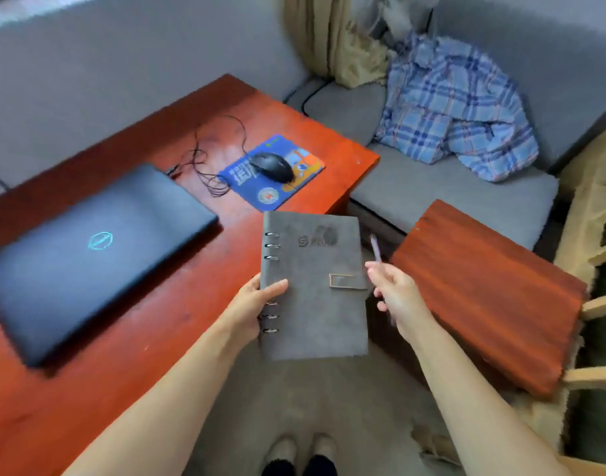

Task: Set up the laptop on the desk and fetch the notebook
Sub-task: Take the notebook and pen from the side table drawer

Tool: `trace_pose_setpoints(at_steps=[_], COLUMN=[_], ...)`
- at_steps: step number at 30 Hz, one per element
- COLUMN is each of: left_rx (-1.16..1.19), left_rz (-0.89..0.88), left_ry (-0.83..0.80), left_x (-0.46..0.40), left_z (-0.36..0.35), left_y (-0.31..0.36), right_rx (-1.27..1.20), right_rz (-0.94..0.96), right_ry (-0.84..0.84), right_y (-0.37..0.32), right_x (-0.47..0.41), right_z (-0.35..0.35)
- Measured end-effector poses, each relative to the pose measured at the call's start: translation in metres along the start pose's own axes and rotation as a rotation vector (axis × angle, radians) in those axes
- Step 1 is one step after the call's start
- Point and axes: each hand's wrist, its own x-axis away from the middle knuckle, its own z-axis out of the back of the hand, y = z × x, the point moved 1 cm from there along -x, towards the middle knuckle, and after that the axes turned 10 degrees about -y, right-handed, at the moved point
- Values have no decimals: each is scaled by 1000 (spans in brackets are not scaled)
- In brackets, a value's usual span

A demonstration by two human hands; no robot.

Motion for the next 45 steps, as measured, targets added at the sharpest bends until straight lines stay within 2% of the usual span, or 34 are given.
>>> trace_pose_setpoints(at_steps=[6,9,16,20,26,31,35,41,45], left_rx=[317,351,408,311,209,17,-120,-102,-62], left_rz=[-260,-329,-421,-292,-67,59,167,231,247], left_ry=[278,428,729,929,1141,1183,1195,1211,1179], left_x=[126,186,290,315,316,307,305,304,305], left_z=[79,112,207,267,323,339,343,339,340], left_y=[-7,-19,-53,-73,-101,-110,-111,-110,-105], right_rx=[128,195,311,470,791,906,926,1275,1149], right_rz=[108,142,132,125,176,221,328,436,518], right_ry=[-460,-619,-842,-854,-723,-633,-552,-517,-474], right_y=[-39,-42,-34,-10,27,44,47,36,13], right_x=[13,29,64,72,76,75,82,86,95], right_z=[-141,-212,-377,-448,-503,-508,-508,-515,-525])
